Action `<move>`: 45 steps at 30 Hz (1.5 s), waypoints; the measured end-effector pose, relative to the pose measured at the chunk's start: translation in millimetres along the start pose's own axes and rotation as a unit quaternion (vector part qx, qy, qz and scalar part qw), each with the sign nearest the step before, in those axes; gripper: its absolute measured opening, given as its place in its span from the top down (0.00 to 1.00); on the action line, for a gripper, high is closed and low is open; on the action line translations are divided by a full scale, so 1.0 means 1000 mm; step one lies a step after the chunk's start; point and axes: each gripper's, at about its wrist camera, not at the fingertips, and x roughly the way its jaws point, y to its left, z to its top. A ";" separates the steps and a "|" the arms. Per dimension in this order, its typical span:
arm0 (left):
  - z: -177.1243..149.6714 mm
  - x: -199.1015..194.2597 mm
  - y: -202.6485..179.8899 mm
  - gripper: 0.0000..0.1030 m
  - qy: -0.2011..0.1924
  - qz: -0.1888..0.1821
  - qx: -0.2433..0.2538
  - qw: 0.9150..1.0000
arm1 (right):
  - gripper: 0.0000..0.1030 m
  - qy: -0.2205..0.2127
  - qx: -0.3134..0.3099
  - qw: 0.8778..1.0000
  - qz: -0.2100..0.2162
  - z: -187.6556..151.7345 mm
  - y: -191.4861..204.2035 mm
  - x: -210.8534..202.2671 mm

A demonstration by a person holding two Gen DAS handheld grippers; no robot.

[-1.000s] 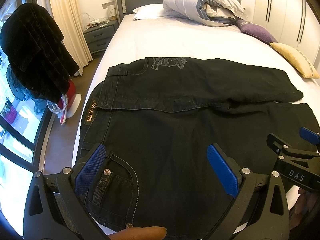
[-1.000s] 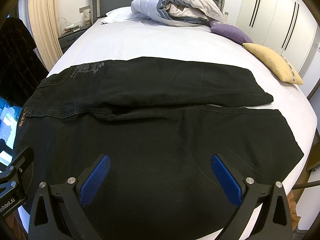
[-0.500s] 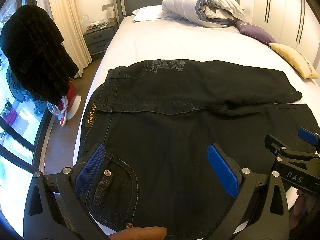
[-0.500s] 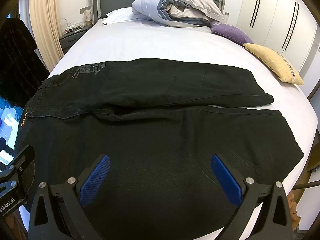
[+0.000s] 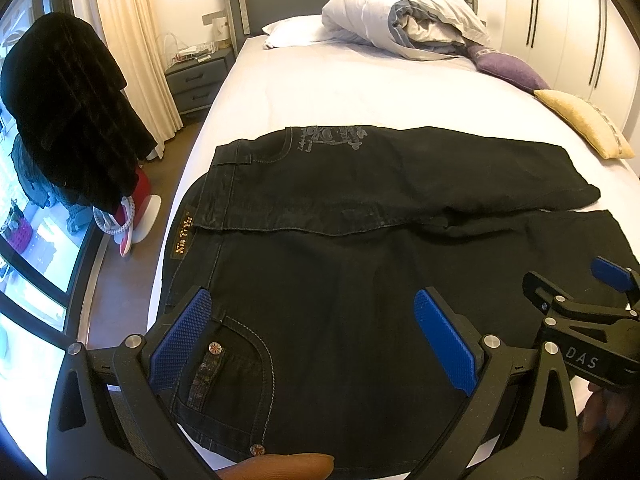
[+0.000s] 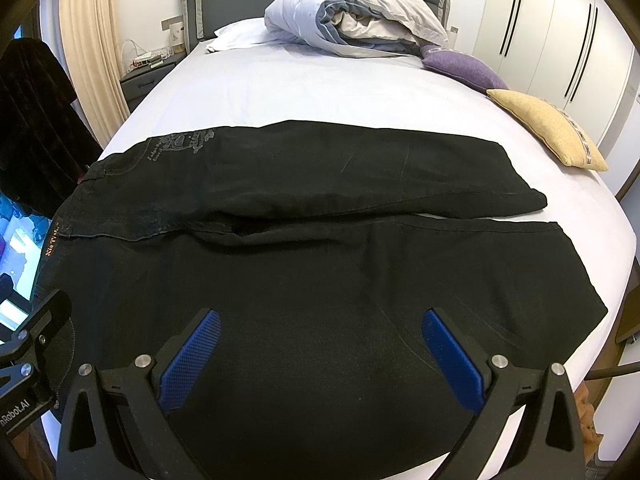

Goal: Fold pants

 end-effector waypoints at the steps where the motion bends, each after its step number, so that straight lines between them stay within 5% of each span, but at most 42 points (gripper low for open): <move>1: 0.000 -0.001 0.000 0.00 -0.001 0.000 0.000 1.000 | 0.00 0.000 0.000 1.000 0.001 0.001 -0.001 -0.001; 9: 0.005 -0.005 0.004 0.00 -0.003 -0.013 -0.006 1.000 | 0.00 -0.006 -0.006 1.000 0.013 0.006 -0.002 -0.009; 14: 0.019 0.000 0.014 0.00 0.001 -0.044 -0.001 0.999 | 0.00 -0.024 -0.038 0.996 0.078 0.023 -0.009 -0.015; 16: 0.031 0.009 0.020 0.00 0.010 -0.072 0.011 0.997 | 0.00 -0.036 -0.060 0.990 0.122 0.038 -0.015 -0.019; 21: 0.061 0.036 0.031 0.00 0.013 -0.013 0.058 0.998 | 0.00 -0.071 -0.107 0.976 0.176 0.084 -0.025 -0.019; 26: 0.106 0.095 0.071 0.00 0.093 -0.076 0.012 0.993 | 0.00 -0.081 -0.161 0.956 0.230 0.126 -0.030 0.004; 30: 0.158 0.137 0.077 0.00 0.074 -0.054 0.086 0.992 | 0.00 -0.061 -0.185 0.941 0.277 0.157 -0.034 0.039; 36: 0.213 0.213 0.058 0.00 0.120 -0.120 0.222 0.960 | 0.16 -0.019 -0.218 0.920 0.325 0.188 -0.028 0.097; 41: 0.229 0.256 0.046 0.01 0.157 -0.142 0.275 0.938 | 0.22 0.001 -0.227 0.912 0.343 0.204 -0.021 0.131; 45: 0.228 0.276 0.043 0.32 0.193 -0.181 0.294 0.919 | 0.24 0.010 -0.235 0.904 0.357 0.209 -0.017 0.149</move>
